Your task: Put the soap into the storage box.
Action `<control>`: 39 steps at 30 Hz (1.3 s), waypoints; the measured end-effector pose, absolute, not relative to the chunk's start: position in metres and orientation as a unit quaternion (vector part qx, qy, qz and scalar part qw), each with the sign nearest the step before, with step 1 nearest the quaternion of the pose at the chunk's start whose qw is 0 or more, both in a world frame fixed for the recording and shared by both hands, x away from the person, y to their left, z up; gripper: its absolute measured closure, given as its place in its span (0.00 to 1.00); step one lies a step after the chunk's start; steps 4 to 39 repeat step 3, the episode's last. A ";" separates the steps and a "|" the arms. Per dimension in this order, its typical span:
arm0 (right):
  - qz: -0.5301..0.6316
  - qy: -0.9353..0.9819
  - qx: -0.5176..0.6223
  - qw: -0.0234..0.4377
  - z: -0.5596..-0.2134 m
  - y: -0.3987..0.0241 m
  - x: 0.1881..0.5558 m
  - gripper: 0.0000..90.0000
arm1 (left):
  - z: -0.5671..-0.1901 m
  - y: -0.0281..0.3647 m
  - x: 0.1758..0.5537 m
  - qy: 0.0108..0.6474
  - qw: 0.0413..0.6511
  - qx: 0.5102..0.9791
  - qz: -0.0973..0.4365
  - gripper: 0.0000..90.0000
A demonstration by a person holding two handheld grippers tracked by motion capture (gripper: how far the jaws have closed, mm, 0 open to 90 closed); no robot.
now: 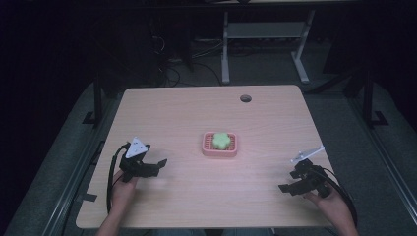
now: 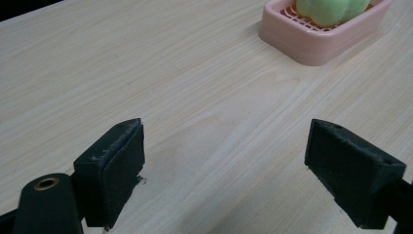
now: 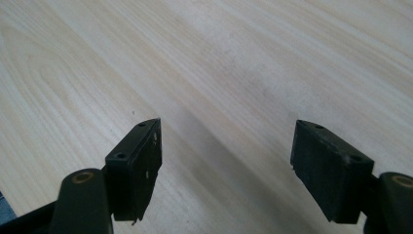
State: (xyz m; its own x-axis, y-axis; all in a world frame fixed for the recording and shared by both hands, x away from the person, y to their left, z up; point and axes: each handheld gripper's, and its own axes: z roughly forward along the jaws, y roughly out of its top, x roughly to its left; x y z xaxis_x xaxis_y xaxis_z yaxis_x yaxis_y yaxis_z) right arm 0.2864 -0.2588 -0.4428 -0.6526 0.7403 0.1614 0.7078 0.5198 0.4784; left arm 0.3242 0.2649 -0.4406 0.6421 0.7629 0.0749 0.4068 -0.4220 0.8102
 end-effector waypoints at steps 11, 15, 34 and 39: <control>0.265 0.868 0.418 0.039 -0.444 -0.261 0.280 0.30 | -0.441 0.265 0.324 0.360 0.399 0.813 0.223 0.16; 0.265 0.868 0.418 0.039 -0.444 -0.261 0.280 0.30 | -0.441 0.265 0.324 0.360 0.399 0.813 0.223 0.16; 0.265 0.868 0.418 0.039 -0.444 -0.261 0.280 0.30 | -0.441 0.265 0.324 0.360 0.399 0.813 0.223 0.16; 0.265 0.868 0.418 0.039 -0.444 -0.261 0.280 0.30 | -0.441 0.265 0.324 0.360 0.399 0.813 0.223 0.16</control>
